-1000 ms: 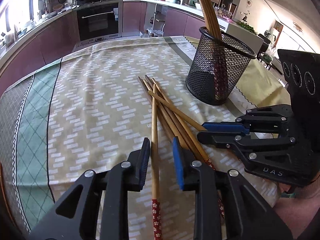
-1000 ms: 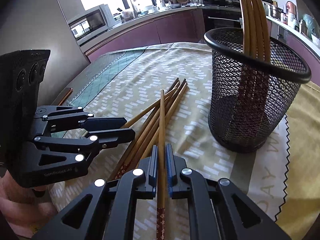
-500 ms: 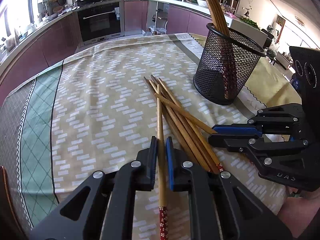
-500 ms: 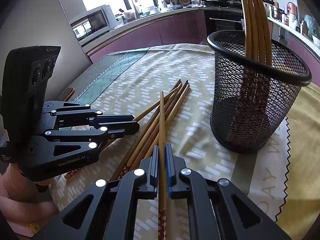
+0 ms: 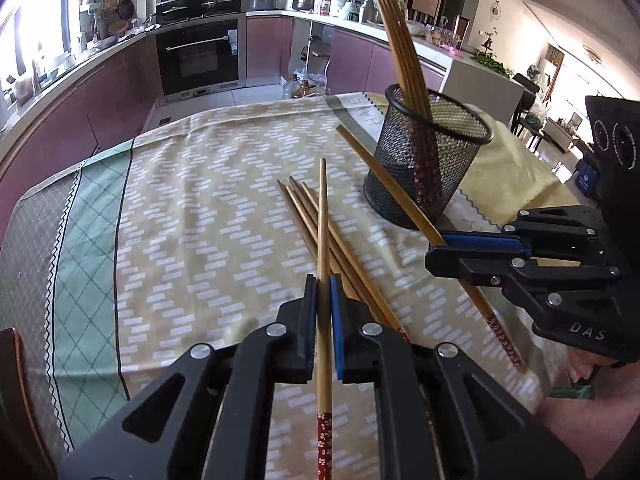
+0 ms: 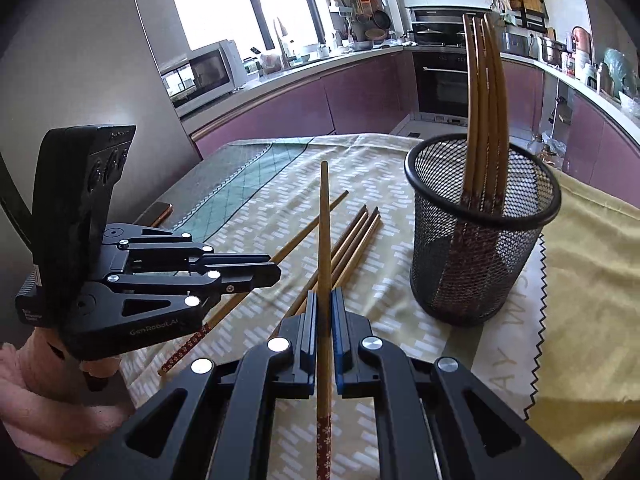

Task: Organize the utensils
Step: 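Lift the chopstick upright with the right gripper over the mesh holder, then lower the chopstick into the mesh holder with the right gripper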

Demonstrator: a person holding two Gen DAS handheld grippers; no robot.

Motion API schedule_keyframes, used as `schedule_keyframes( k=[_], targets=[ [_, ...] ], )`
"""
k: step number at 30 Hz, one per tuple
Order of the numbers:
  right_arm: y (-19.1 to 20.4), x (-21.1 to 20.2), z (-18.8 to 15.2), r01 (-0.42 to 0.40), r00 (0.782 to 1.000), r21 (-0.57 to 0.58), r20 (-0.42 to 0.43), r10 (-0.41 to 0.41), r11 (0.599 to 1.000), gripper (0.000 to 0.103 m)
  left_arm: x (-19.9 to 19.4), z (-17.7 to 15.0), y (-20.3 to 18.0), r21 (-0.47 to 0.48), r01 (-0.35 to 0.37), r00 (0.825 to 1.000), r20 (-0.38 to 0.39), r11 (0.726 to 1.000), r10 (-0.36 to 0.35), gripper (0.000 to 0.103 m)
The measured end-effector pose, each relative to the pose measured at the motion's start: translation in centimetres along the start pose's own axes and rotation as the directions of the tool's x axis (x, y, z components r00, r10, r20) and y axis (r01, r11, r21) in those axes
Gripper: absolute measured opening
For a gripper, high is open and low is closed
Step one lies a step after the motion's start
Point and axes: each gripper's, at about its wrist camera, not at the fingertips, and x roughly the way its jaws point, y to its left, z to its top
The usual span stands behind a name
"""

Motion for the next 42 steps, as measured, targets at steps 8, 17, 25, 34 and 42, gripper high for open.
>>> schedule_keyframes(
  k=[8,17,25,34,42],
  targets=[
    [-0.8,-4.1,1.0,-0.018,0.994,0.016,0.104,0.016,1.0,0.006,-5.6,1.4,-0.2,0.0,0.109,0.987,0.118,0.994,-0.108,0.007],
    [-1.8,-7.3,2.2,-0.016,0.98,0.019,0.2,0.012,1.0,0.006,-10.2,3.1,-0.9,0.01,0.16,0.961,0.228,0.987,-0.158,0.007],
    [-2.4,-9.8,4.6,0.025,0.963,-0.01,0.27,-0.021,1.0,0.006,-12.0,5.7,-1.5,0.006,0.192,0.936,0.301,0.981,-0.184,0.007],
    [-3.5,-12.1,7.7,0.073,0.938,-0.02,0.341,-0.061,0.997,0.006,-12.8,10.6,-3.4,0.03,0.214,0.901,0.38,0.976,-0.209,0.007],
    [-4.3,-12.5,9.3,0.113,0.924,-0.019,0.37,-0.098,0.993,0.006,-12.2,13.8,-5.5,0.059,0.188,0.89,0.411,0.98,-0.195,0.007]
  ],
)
